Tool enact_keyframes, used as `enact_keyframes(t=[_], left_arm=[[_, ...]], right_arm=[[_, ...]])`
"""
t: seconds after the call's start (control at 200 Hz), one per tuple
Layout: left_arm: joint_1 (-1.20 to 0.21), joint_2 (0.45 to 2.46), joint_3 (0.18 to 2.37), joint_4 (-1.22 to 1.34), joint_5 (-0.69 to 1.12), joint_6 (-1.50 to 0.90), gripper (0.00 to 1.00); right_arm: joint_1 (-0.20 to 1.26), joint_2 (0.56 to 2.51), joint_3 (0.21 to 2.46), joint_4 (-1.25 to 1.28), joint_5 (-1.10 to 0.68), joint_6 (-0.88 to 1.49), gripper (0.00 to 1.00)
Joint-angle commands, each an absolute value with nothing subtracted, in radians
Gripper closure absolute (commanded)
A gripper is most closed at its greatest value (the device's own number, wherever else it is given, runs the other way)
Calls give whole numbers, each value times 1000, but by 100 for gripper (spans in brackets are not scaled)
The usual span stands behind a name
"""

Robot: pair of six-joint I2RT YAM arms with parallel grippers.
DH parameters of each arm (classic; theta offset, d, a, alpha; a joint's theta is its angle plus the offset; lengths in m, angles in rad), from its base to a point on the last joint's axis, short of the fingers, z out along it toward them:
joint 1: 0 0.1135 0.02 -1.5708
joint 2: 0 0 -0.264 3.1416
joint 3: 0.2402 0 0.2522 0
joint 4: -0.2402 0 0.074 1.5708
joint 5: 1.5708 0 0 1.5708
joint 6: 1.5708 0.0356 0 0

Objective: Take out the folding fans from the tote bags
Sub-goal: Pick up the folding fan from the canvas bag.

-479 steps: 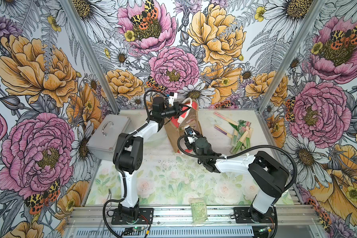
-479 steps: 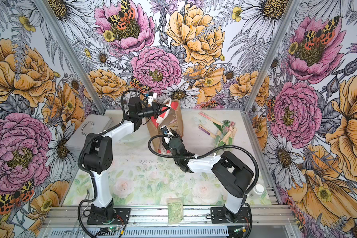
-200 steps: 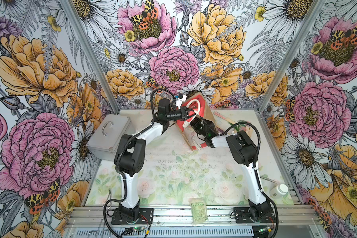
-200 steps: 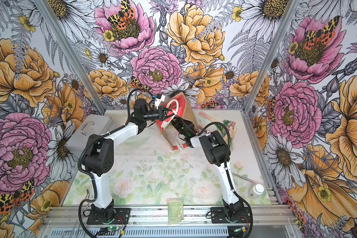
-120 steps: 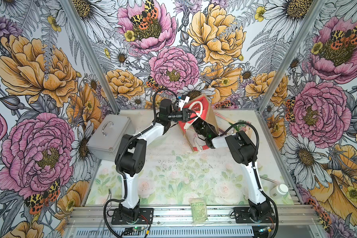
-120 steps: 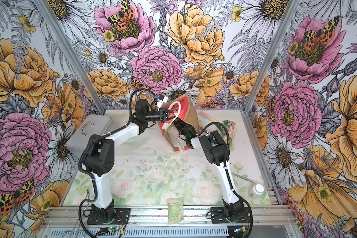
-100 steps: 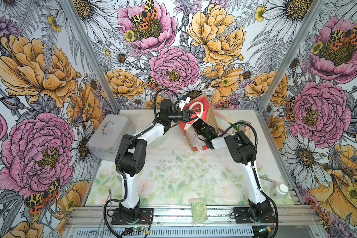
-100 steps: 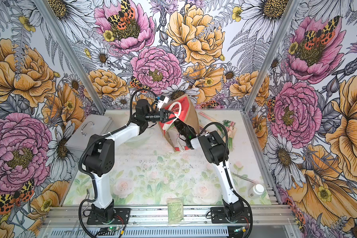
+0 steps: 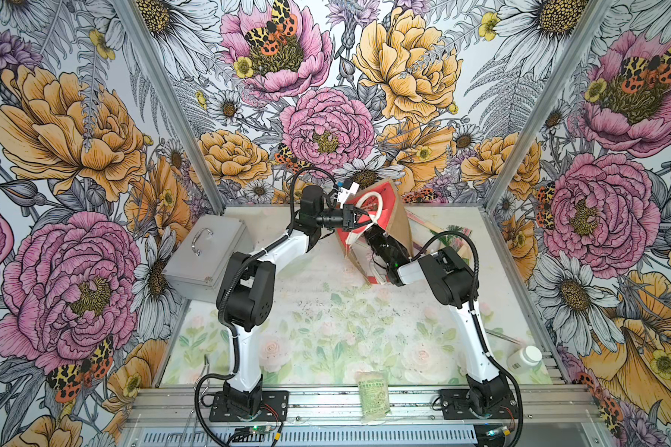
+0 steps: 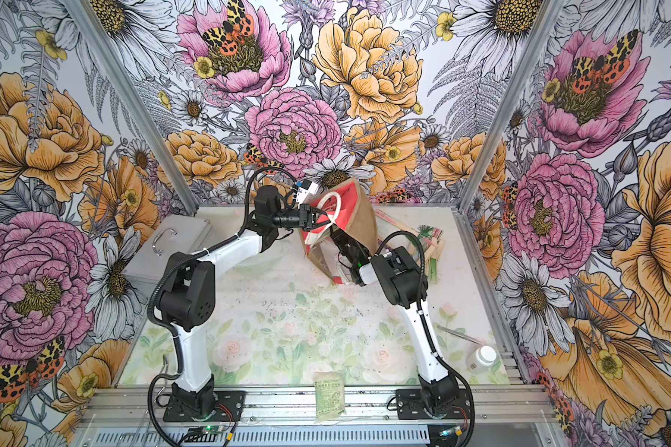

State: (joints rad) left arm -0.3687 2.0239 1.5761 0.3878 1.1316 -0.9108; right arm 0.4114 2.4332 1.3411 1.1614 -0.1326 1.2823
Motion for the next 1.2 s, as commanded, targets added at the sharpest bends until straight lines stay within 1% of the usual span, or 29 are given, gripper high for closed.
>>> enact_keyframes(t=[0.0, 0.135, 0.34, 0.465, 0.58, 0.685, 0.836, 1.071, 1.196], left_arm=[[-312, 2047, 1644, 436, 1009, -994, 100], [-304, 2068, 1678, 434, 934, -1024, 100], [-292, 2095, 1716, 428, 871, -1052, 100], [-284, 2097, 1727, 405, 840, -1048, 100], [-277, 2106, 1750, 396, 839, -1054, 100], [-272, 2099, 1741, 377, 822, -1041, 100], [-267, 2105, 1729, 375, 818, -1042, 100], [-264, 2097, 1701, 375, 816, -1032, 100], [-264, 2094, 1693, 375, 820, -1026, 100]], right_arm=[[432, 2403, 1303, 1310, -247, 1093, 100], [483, 2329, 1208, 1310, -328, 933, 100], [539, 2248, 1065, 1301, -426, 790, 100], [560, 2189, 985, 1281, -451, 724, 100], [579, 2096, 887, 1263, -402, 626, 100], [595, 1972, 826, 1161, -369, 518, 100], [624, 1776, 804, 919, -341, 364, 100], [621, 1514, 784, 673, -282, 265, 100], [594, 1396, 781, 576, -260, 252, 100]])
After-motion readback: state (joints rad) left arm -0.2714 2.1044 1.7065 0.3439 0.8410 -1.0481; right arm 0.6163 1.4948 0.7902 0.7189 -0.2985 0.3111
